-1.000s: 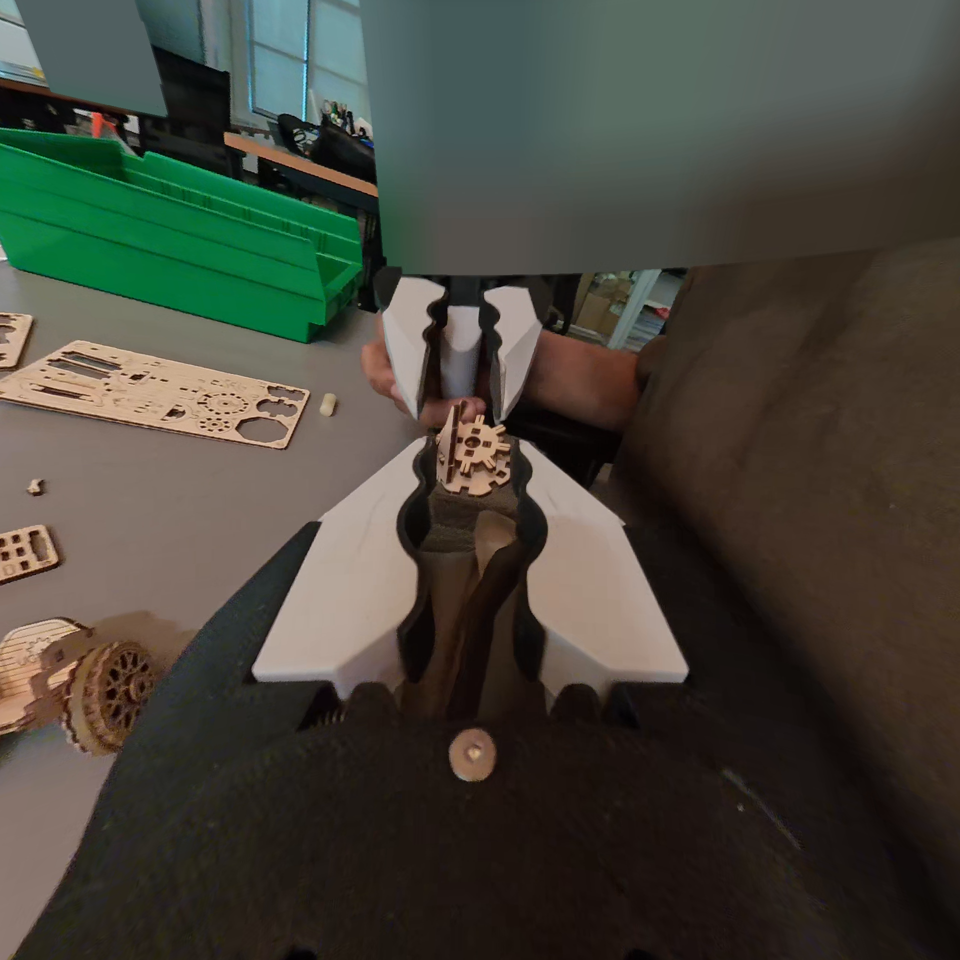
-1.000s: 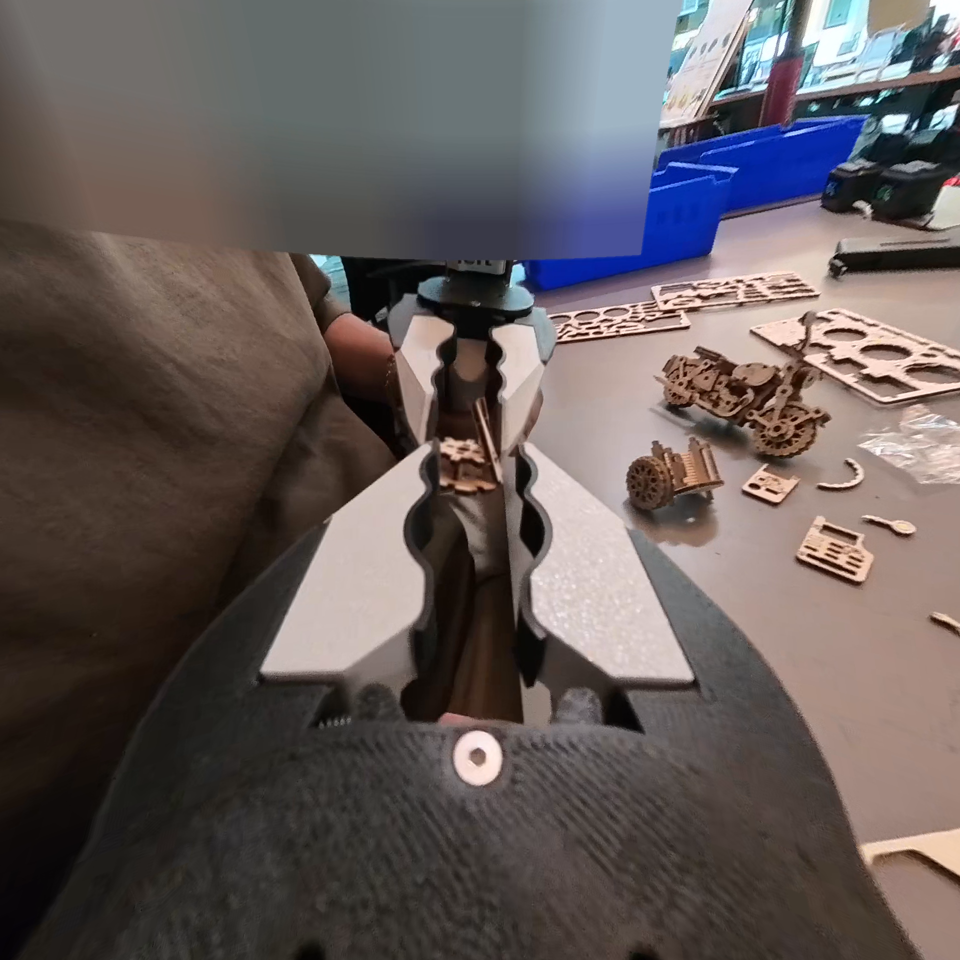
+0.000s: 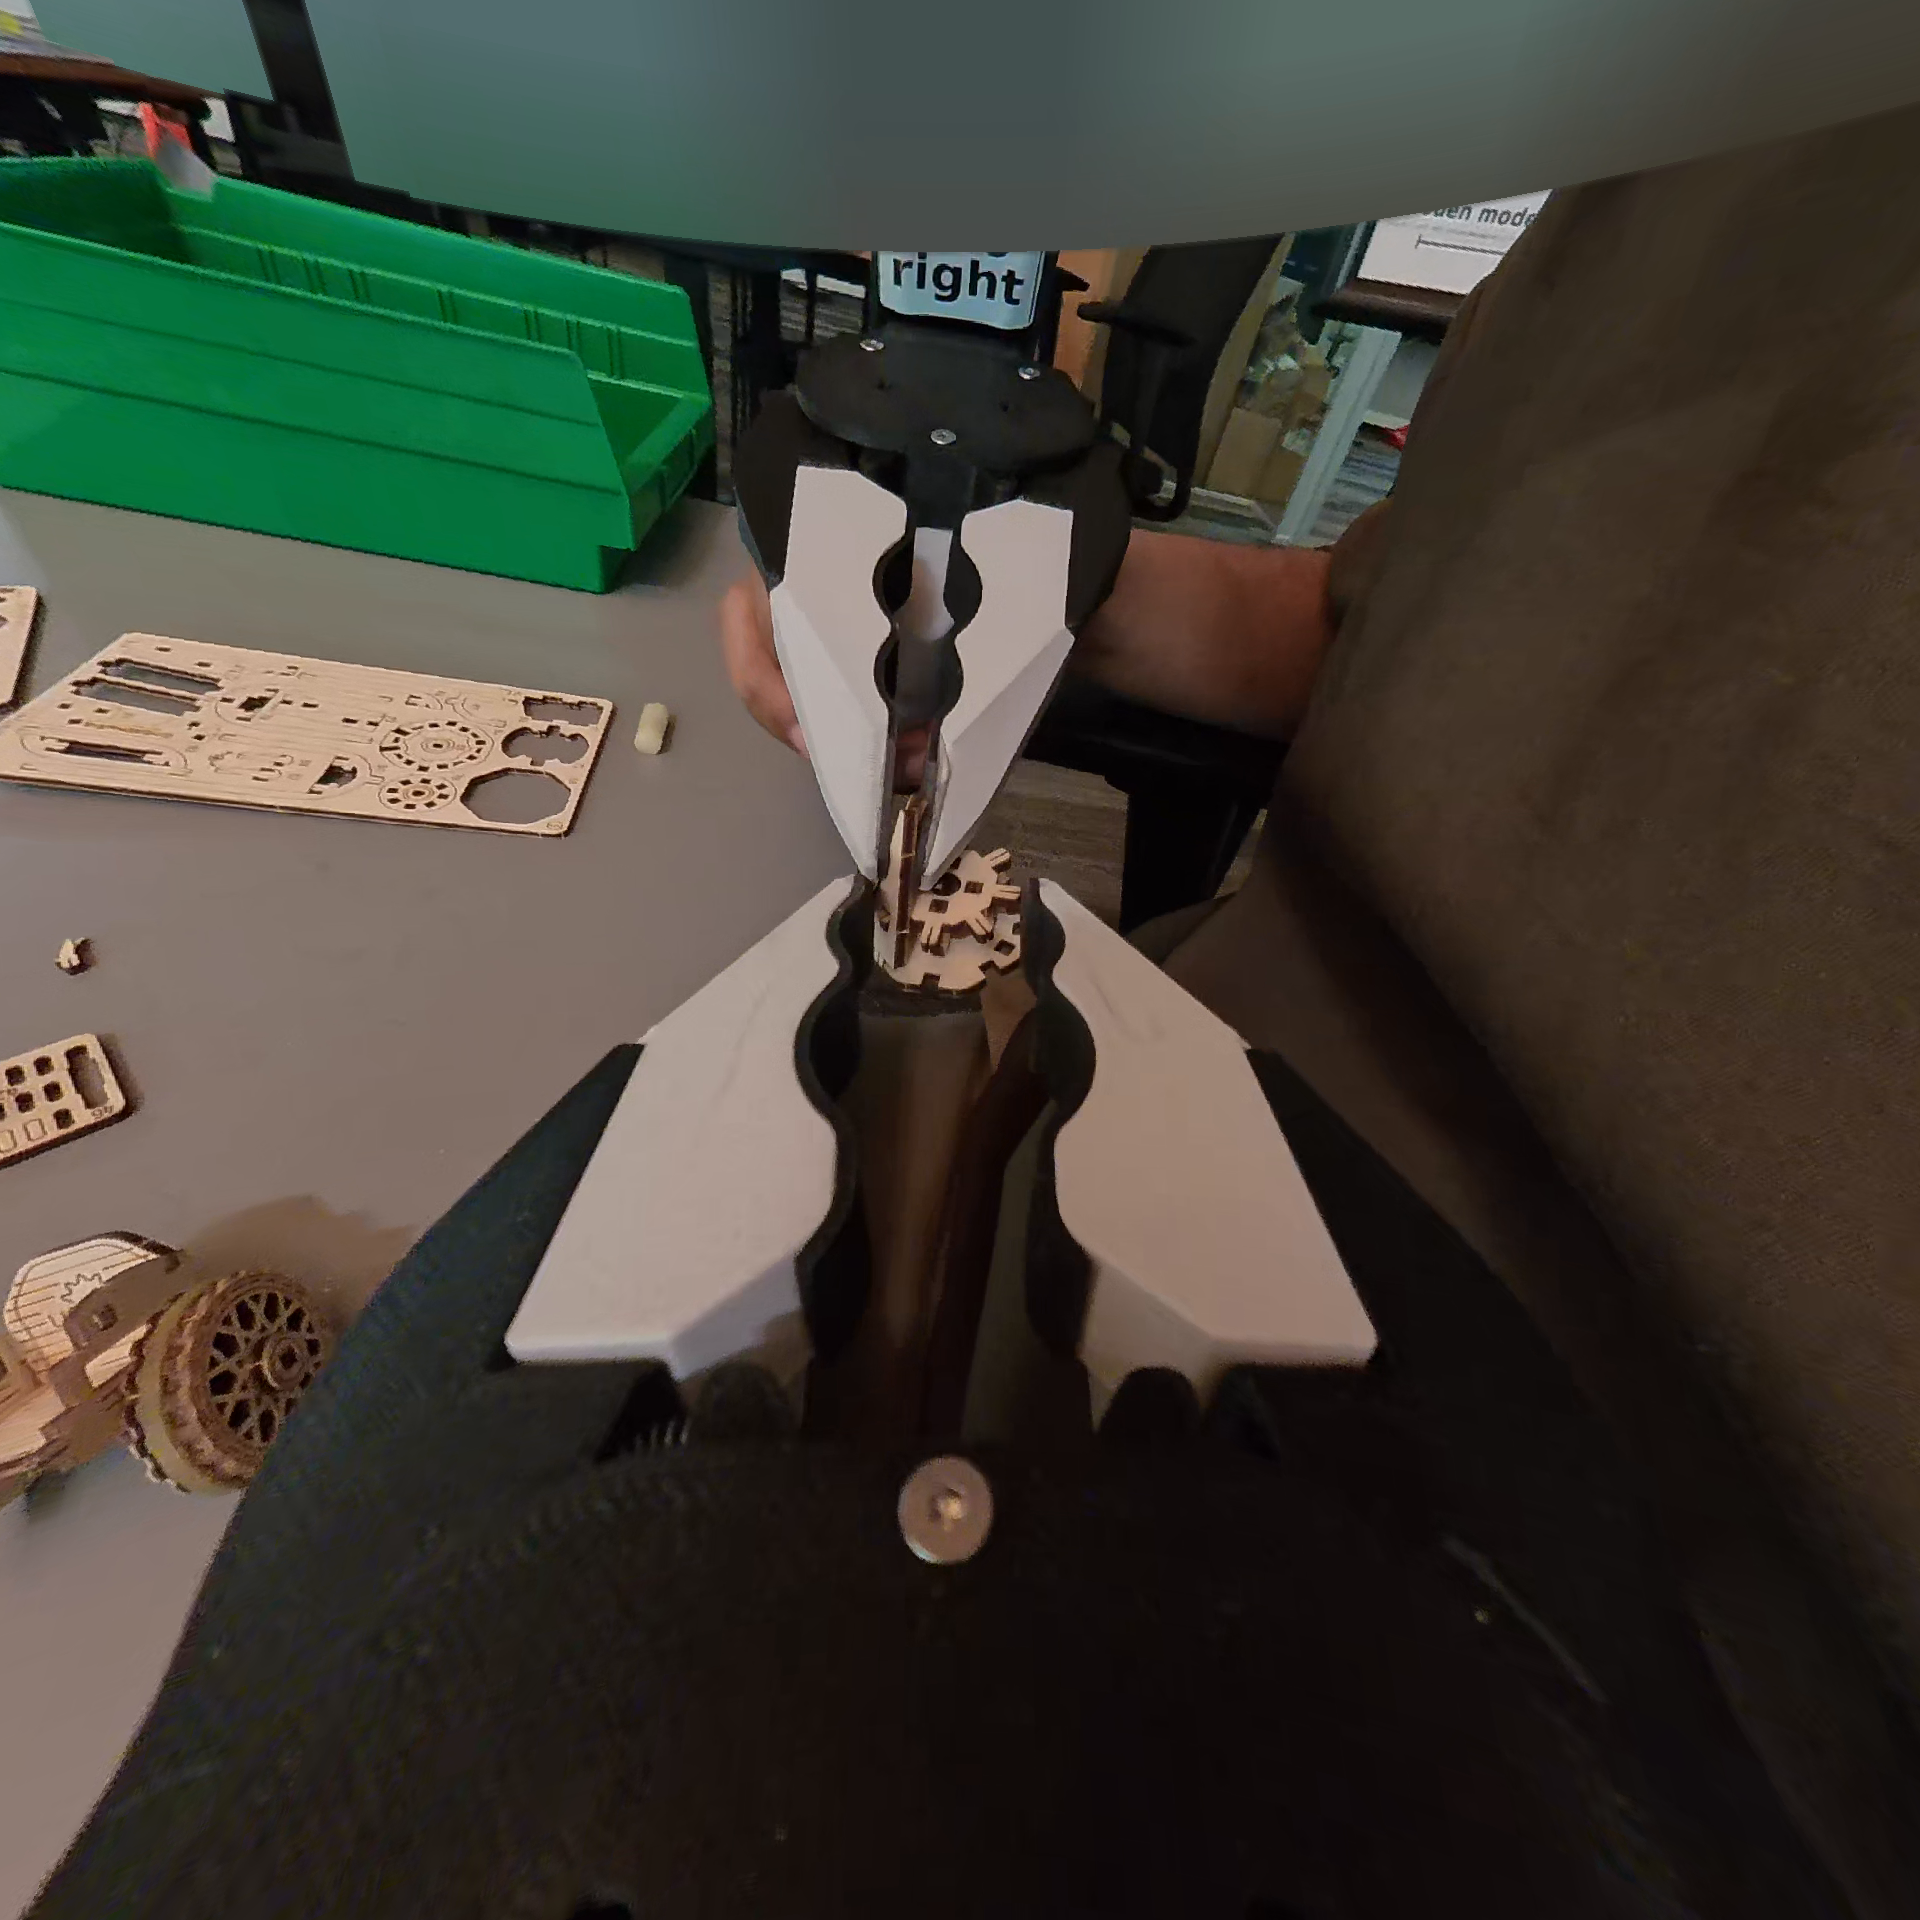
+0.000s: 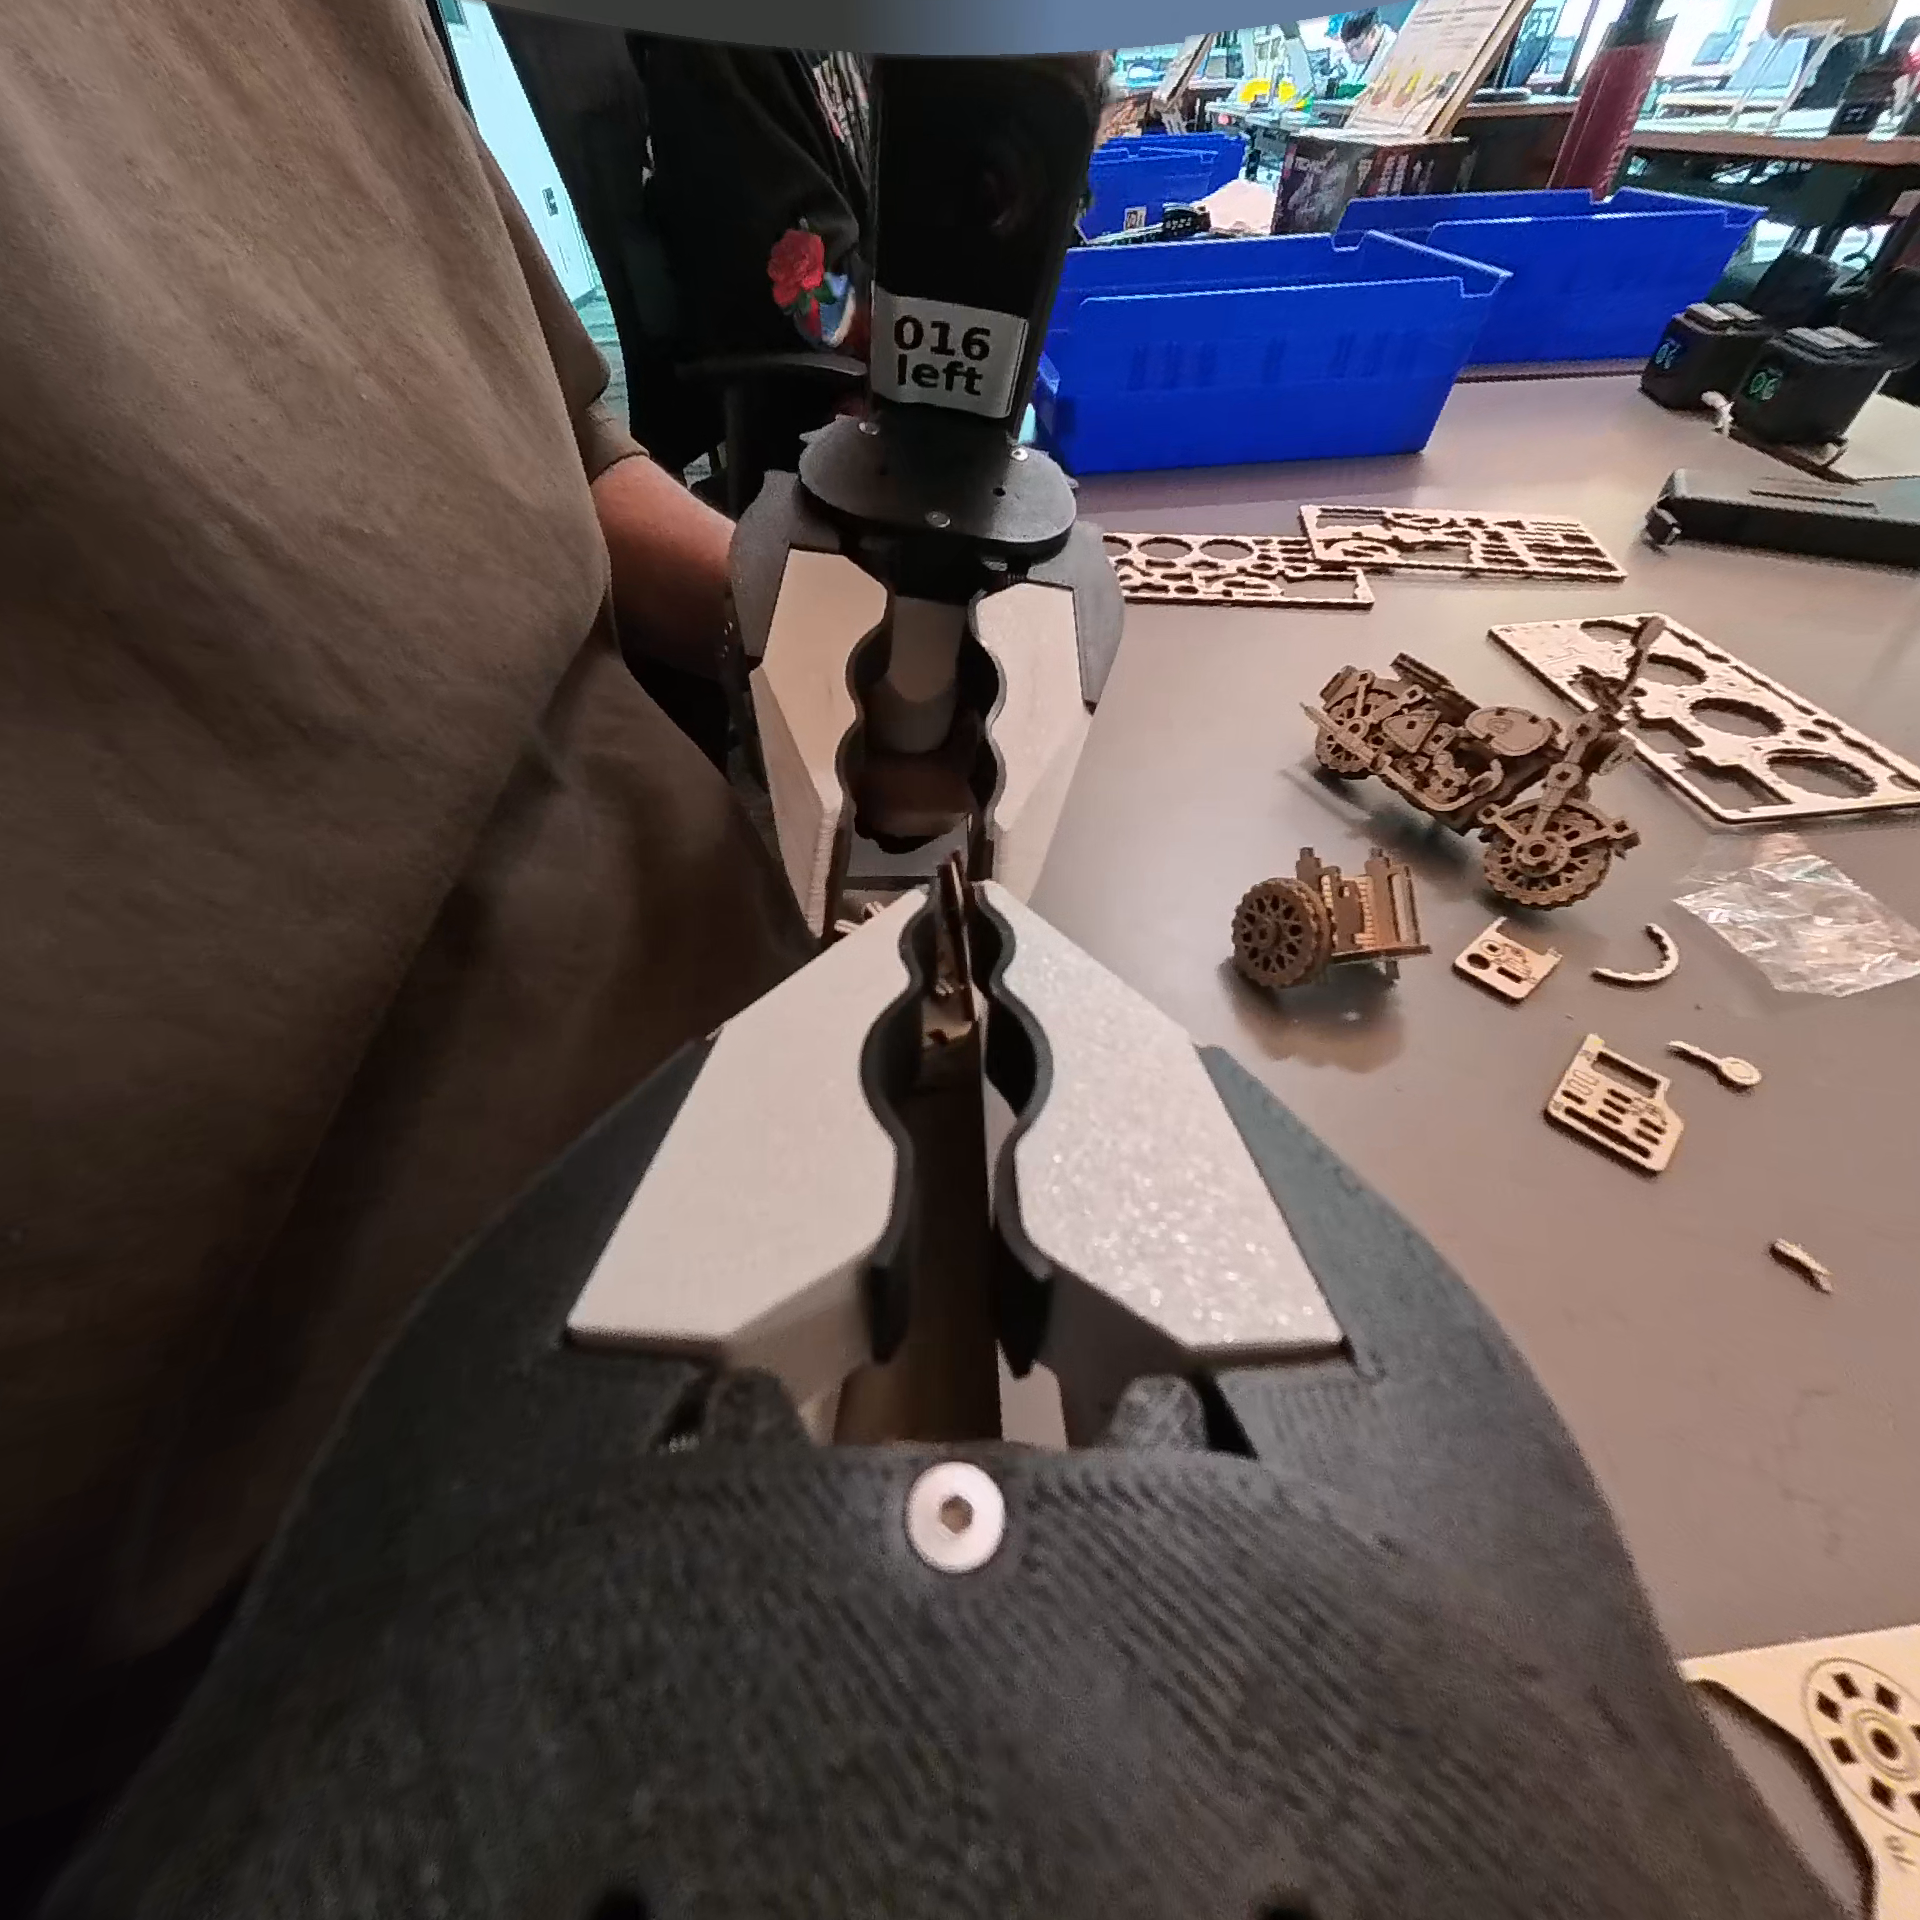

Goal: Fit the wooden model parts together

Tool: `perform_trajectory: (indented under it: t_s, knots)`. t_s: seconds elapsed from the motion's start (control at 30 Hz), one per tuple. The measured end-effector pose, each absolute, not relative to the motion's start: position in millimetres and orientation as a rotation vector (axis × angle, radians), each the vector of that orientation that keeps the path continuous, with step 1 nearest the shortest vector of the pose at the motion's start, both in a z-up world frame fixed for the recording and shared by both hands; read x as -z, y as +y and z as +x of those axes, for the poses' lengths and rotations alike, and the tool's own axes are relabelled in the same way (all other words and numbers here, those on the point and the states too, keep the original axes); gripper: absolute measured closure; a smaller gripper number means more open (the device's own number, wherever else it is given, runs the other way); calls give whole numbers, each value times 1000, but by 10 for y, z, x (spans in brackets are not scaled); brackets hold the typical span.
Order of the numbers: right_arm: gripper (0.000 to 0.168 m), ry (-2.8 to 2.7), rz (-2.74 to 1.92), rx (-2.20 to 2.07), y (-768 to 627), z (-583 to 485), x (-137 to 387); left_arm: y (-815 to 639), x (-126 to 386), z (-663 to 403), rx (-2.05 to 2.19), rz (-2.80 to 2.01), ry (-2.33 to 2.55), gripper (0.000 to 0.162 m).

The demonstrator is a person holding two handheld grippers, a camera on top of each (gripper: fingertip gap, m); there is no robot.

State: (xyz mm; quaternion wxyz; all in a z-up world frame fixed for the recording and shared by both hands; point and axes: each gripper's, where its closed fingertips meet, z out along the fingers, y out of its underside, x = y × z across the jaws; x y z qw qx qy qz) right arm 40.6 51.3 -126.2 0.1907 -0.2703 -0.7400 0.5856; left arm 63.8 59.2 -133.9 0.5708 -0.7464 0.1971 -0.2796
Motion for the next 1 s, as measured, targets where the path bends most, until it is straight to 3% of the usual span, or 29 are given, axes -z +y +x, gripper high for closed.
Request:
perform_trajectory:
  t_s: [0.43, 1.0]
  knots:
    - [166, -2008, -755, -1631, 559, 361, 1161, 620, 1223, 563, 426, -1663, 481, 134]
    - [166, -1997, -777, -1688, 570, 368, 1105, 589, 1144, 573, 428, -1625, 486, 141]
